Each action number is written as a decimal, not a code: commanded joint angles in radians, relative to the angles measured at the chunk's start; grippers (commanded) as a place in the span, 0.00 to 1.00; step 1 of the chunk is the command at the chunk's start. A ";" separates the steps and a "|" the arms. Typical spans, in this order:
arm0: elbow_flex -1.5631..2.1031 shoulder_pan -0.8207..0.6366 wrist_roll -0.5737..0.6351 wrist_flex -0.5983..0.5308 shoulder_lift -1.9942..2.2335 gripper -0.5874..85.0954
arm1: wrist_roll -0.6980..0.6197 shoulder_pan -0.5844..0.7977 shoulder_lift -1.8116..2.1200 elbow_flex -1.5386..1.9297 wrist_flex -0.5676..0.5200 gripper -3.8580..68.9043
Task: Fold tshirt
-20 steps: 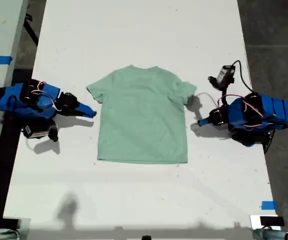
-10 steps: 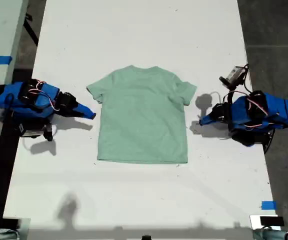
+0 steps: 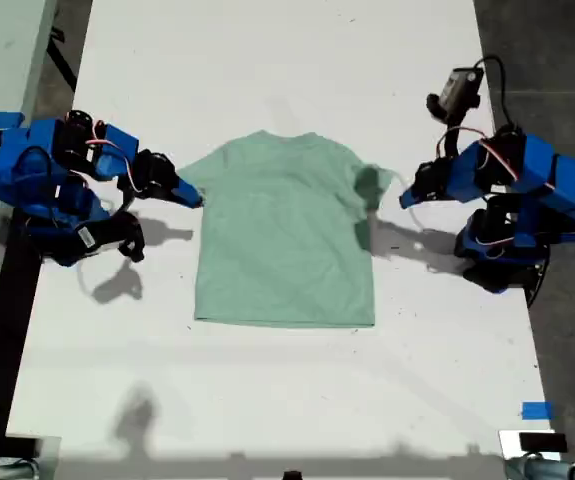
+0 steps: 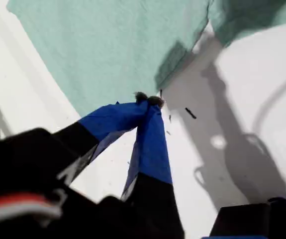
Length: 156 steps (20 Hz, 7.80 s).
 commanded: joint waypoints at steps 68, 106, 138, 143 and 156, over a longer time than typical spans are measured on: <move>-0.077 -0.298 0.215 0.006 -0.121 0.01 | -0.423 0.069 -1.577 -1.282 -0.074 0.19; -0.583 -0.548 0.472 0.449 -0.627 0.32 | -0.357 0.051 -0.437 -0.518 0.086 0.33; -0.408 -0.630 0.471 0.146 -0.713 0.01 | -0.333 0.071 -0.279 -0.290 0.021 0.33; -0.943 -0.477 0.433 0.265 -1.111 0.01 | -0.321 0.060 -0.279 -0.282 0.021 0.33; -1.355 -0.446 0.445 0.370 -1.439 0.43 | -0.295 0.037 -0.264 -0.230 0.015 0.33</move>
